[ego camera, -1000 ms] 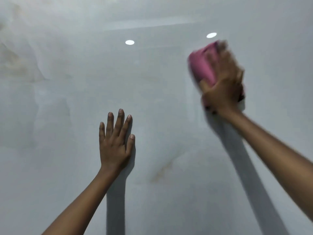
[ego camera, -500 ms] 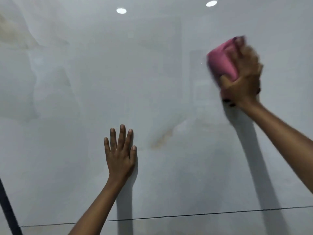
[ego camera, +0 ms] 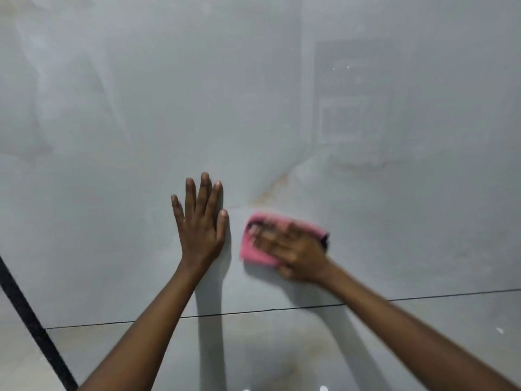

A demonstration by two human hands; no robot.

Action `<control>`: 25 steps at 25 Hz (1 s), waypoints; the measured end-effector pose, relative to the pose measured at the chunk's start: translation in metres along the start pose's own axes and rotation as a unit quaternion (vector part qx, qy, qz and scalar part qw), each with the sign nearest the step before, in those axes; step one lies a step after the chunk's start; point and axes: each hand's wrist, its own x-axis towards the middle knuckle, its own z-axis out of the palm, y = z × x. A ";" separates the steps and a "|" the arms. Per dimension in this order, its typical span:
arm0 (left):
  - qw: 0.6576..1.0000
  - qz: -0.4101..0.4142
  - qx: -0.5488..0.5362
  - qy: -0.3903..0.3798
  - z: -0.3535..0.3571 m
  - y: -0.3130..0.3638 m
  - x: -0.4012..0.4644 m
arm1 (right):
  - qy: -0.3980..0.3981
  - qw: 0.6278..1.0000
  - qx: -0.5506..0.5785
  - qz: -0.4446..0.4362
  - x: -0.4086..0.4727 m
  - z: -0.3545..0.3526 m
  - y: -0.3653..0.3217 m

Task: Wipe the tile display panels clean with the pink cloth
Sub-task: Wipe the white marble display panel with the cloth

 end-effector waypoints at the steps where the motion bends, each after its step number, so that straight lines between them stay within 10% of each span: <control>1: 1.000 0.017 -0.006 -0.009 0.002 0.003 -0.019 | 0.032 0.995 -0.024 0.093 0.001 -0.021 0.027; 5: 0.998 0.042 0.023 -0.037 0.030 0.002 -0.091 | 0.224 0.858 -0.073 0.457 -0.006 -0.128 0.167; 9: 0.998 0.036 0.050 -0.004 0.048 -0.008 -0.101 | 0.223 0.835 -0.084 0.495 -0.017 -0.070 0.108; 13: 0.998 0.043 0.040 0.006 0.047 -0.005 -0.101 | -0.107 0.987 -0.067 0.103 -0.070 0.043 -0.082; 16: 0.999 0.030 0.040 -0.008 0.042 -0.005 -0.098 | -0.217 0.970 -0.019 -0.109 -0.102 0.060 -0.109; 20: 0.998 -0.027 -0.047 -0.012 0.032 0.047 -0.097 | -0.008 0.989 0.014 0.149 -0.086 -0.017 0.025; 25: 1.000 0.020 -0.009 -0.002 0.062 0.075 -0.072 | 0.169 0.892 -0.087 0.411 -0.074 -0.127 0.168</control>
